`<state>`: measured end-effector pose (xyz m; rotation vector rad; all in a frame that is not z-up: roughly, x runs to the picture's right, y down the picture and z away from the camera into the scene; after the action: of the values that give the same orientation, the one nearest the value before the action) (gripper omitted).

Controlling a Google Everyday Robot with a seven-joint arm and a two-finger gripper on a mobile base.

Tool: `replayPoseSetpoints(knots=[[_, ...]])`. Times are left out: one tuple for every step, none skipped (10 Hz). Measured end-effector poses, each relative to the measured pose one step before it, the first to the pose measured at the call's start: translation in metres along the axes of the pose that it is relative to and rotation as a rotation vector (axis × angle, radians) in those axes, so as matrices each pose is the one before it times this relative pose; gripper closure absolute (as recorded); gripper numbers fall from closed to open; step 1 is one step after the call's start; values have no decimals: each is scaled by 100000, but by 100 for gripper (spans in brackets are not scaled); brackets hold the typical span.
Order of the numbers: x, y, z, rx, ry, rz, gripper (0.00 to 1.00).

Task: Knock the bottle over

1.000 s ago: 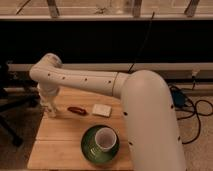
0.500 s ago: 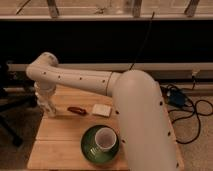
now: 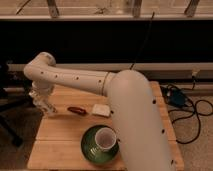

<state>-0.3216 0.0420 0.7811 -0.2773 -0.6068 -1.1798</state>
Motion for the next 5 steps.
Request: replayPoseSetpoints(knots=[[-4, 10, 7, -4, -13, -3, 100], [-83, -201, -33, 245, -219, -250, 100], [-390, -792, -154, 1021, -895, -892, 100], [-557, -1190, -198, 1514, -1254, -1342, 100], [-643, -1365, -170, 1652, -1370, -1568, 100]])
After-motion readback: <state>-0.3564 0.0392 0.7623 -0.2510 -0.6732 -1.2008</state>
